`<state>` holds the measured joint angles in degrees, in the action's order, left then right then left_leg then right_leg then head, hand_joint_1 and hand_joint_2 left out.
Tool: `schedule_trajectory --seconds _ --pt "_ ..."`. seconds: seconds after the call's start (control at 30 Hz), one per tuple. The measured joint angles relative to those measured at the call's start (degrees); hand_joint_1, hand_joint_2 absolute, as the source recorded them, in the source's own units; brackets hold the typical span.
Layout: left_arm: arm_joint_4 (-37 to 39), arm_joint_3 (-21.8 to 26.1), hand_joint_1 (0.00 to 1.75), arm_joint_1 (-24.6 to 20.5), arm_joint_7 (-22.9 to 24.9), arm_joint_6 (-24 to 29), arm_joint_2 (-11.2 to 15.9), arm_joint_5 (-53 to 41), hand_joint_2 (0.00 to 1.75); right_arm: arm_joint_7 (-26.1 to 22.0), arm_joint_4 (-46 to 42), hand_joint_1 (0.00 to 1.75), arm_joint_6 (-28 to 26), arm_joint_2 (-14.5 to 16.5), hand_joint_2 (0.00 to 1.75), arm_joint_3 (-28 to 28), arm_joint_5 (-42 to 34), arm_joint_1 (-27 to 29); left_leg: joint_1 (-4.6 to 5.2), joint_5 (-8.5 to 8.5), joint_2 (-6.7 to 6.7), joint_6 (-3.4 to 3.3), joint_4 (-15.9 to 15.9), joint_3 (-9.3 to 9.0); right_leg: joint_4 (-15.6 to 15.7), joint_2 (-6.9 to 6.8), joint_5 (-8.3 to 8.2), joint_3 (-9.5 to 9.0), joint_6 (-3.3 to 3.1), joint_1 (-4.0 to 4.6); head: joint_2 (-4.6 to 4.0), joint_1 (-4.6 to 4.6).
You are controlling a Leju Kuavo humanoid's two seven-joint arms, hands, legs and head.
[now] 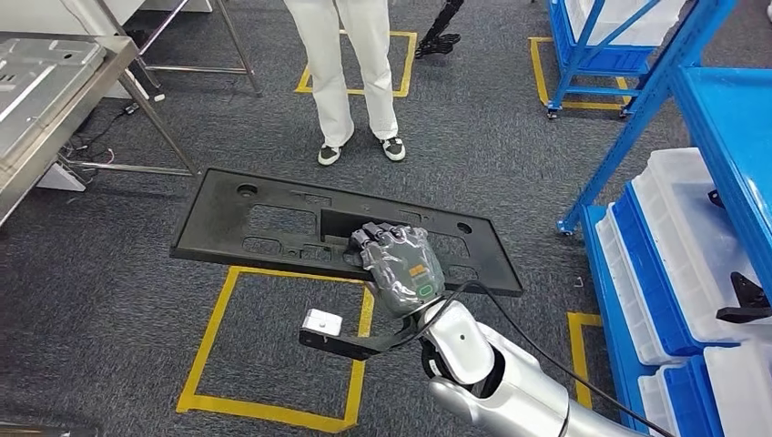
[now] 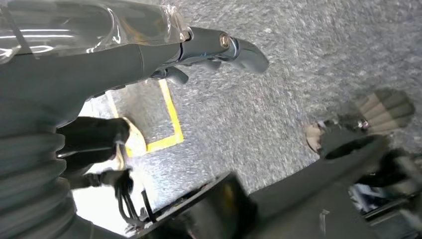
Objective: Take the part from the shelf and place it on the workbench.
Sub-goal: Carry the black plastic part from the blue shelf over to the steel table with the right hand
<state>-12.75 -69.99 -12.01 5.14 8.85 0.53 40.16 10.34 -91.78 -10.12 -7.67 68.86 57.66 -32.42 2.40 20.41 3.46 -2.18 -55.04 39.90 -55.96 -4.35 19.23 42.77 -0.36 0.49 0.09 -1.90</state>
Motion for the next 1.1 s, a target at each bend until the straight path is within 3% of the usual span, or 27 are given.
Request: schedule_trajectory --seconds 0.03,0.1,0.17,0.23,0.3,0.33,0.37,0.47,0.5,0.57,0.6,0.67,0.73,0.8,0.83,0.87,0.9,0.97,1.0,1.03,1.1 --pt "0.02 0.01 0.0 0.15 0.04 0.01 0.04 -0.02 1.75 -0.02 0.07 1.75 -0.04 -0.05 1.75 0.03 -0.01 0.08 0.39 -0.15 -0.01 -0.07 0.66 0.17 -0.08 -0.68 -0.3 0.53 0.19 0.08 0.0 -0.02" --pt "0.03 0.04 0.0 0.38 0.03 0.0 0.06 0.03 1.75 -0.04 0.26 1.75 -0.1 -0.16 1.75 0.07 -0.04 0.35 0.12 -1.2 -1.46 -0.15 1.18 1.09 -0.36 -1.39 -0.47 1.66 0.56 0.1 0.0 -0.08" --pt "0.03 0.13 0.0 0.39 -0.04 0.0 0.06 0.13 1.75 -0.09 0.49 1.75 -0.14 -0.25 1.75 0.09 -0.05 0.55 -0.77 -2.01 -2.76 -0.43 1.89 1.29 -3.4 1.03 0.34 3.92 1.05 -0.11 0.0 -0.03" --pt "0.03 0.19 0.0 0.33 -0.04 -0.07 0.04 0.31 1.75 -0.15 0.75 1.75 -0.15 -0.4 1.75 0.14 -0.06 0.6 -1.59 -2.31 -4.04 -0.56 2.01 1.33 -10.92 4.55 2.06 8.44 1.71 -0.44 0.0 0.16" --pt "0.03 0.24 0.0 0.34 0.01 -0.16 0.01 0.54 1.75 -0.17 1.03 1.75 -0.13 -0.57 1.75 0.2 -0.09 0.71 -2.17 -2.35 -5.41 -0.55 1.79 1.48 -17.12 5.55 2.81 12.67 2.37 -0.79 0.0 0.35" --pt "0.03 0.27 0.0 0.31 0.02 -0.19 -0.02 0.61 1.75 -0.19 1.15 1.75 -0.11 -0.62 1.75 0.21 -0.11 0.73 -2.48 -2.34 -6.21 -0.46 1.62 1.58 -17.13 5.53 2.22 13.25 2.69 -1.04 0.0 0.39" --pt "0.03 0.31 0.0 0.25 0.03 -0.19 -0.03 0.68 1.75 -0.21 1.24 1.75 -0.11 -0.64 1.75 0.23 -0.15 0.71 -2.81 -2.29 -7.07 -0.28 1.48 1.69 -14.73 5.55 0.98 12.32 3.02 -1.38 0.0 0.43" --pt "0.04 0.5 0.0 0.0 0.16 -0.18 0.08 0.81 1.75 -0.29 1.31 1.75 -0.13 -0.56 1.75 0.25 -0.31 0.41 -3.53 -1.72 -9.65 0.95 0.04 2.33 -2.71 7.17 -1.94 5.08 3.91 -2.92 0.0 0.59" --pt "0.05 0.56 0.0 -0.04 0.24 -0.18 0.15 0.83 1.75 -0.32 1.33 1.75 -0.14 -0.52 1.75 0.27 -0.39 0.32 -3.65 -1.51 -10.25 1.35 -0.49 2.6 -0.95 7.47 -2.07 3.72 3.83 -3.19 0.0 0.63" --pt "0.05 0.64 0.0 0.05 0.36 -0.17 0.15 0.87 1.75 -0.34 1.39 1.75 -0.16 -0.46 1.75 0.33 -0.53 0.17 -3.7 -1.52 -11.21 2.02 -0.68 3.08 -0.86 6.53 -2.18 3.48 3.03 -3.03 0.0 0.59" --pt "0.03 0.69 0.0 0.14 0.36 -0.17 -0.02 0.89 1.75 -0.34 1.43 1.75 -0.17 -0.48 1.75 0.37 -0.56 0.14 -3.7 -1.54 -11.11 2.22 -0.59 3.38 -0.85 5.88 -2.1 3.57 2.46 -2.9 0.0 0.54" --pt "-0.01 0.79 0.0 0.26 0.38 -0.17 -0.25 0.93 1.75 -0.31 1.46 1.75 -0.23 -0.49 1.75 0.37 -0.57 0.21 -3.25 -0.5 -8.73 2.1 -3.28 4.84 -0.5 4.71 -2.07 3.34 1.42 -2.85 0.0 0.22" --pt "-0.03 0.95 0.0 0.05 0.39 -0.16 -0.34 0.97 1.75 -0.32 1.46 1.75 -0.28 -0.51 1.75 0.36 -0.57 0.29 -2.58 2.69 -5.58 1.65 -10.95 8.09 -0.23 3.56 -2.02 2.89 0.94 -2.71 0.0 -0.06" --pt "-0.03 1.15 0.0 -0.37 0.4 -0.16 -0.35 0.99 1.75 -0.34 1.46 1.75 -0.28 -0.5 1.75 0.38 -0.57 0.31 -2.16 5.71 -4.56 1.48 -18.1 10.95 -0.18 2.29 -2.03 2.75 0.88 -2.25 0.0 -0.17" --pt "-0.03 1.22 0.0 -0.46 0.45 -0.17 -0.34 0.97 1.75 -0.36 1.46 1.75 -0.28 -0.46 1.75 0.39 -0.57 0.32 -1.9 6.3 -4.41 1.26 -18.98 10.89 -0.17 1.72 -2.06 2.75 0.83 -2.01 0.0 -0.2" --pt "-0.03 1.26 0.0 -0.38 0.56 -0.17 -0.33 0.91 1.75 -0.36 1.45 1.75 -0.28 -0.41 1.75 0.4 -0.57 0.32 -1.5 6.09 -4.34 0.81 -17.31 9.37 -0.16 1.2 -2.09 2.74 0.77 -1.81 0.0 -0.22" --pt "-0.03 1.27 0.0 -0.19 0.7 -0.17 -0.31 0.86 1.75 -0.36 1.44 1.75 -0.28 -0.36 1.75 0.4 -0.57 0.3 -0.91 5.44 -4.05 0.16 -13.69 6.64 -0.15 0.75 -2.13 2.68 0.73 -1.69 0.0 -0.21" --pt "0.0 1.27 0.0 0.25 0.97 -0.18 -0.15 0.78 1.75 -0.34 1.37 1.75 -0.3 -0.16 1.75 0.39 -0.57 0.26 0.81 4.23 -1.64 -1.19 -4.96 -0.07 -0.2 -0.12 -2.31 2.58 0.72 -1.58 0.0 -0.23" --pt "0.02 1.27 0.0 0.3 1.0 -0.18 -0.05 0.78 1.75 -0.33 1.34 1.75 -0.31 -0.08 1.75 0.39 -0.57 0.22 1.49 3.91 -0.57 -1.5 -2.07 -2.21 -0.18 -0.54 -2.56 2.68 0.83 -1.49 0.0 -0.28" --pt "0.05 1.28 0.0 0.37 1.01 -0.18 0.06 0.79 1.75 -0.35 1.31 1.75 -0.33 0.01 1.75 0.39 -0.59 0.22 1.94 3.69 0.09 -1.61 -0.47 -3.22 -0.14 -1.12 -2.91 2.9 0.96 -1.37 0.0 -0.37" --pt "0.08 1.29 0.0 0.63 0.98 -0.19 0.17 0.85 1.75 -0.4 1.31 1.75 -0.39 0.07 1.75 0.43 -0.62 0.28 1.76 2.73 -0.82 -1.55 0.55 -3.07 0.1 -1.95 -3.45 3.44 1.32 -1.07 0.01 -0.51"
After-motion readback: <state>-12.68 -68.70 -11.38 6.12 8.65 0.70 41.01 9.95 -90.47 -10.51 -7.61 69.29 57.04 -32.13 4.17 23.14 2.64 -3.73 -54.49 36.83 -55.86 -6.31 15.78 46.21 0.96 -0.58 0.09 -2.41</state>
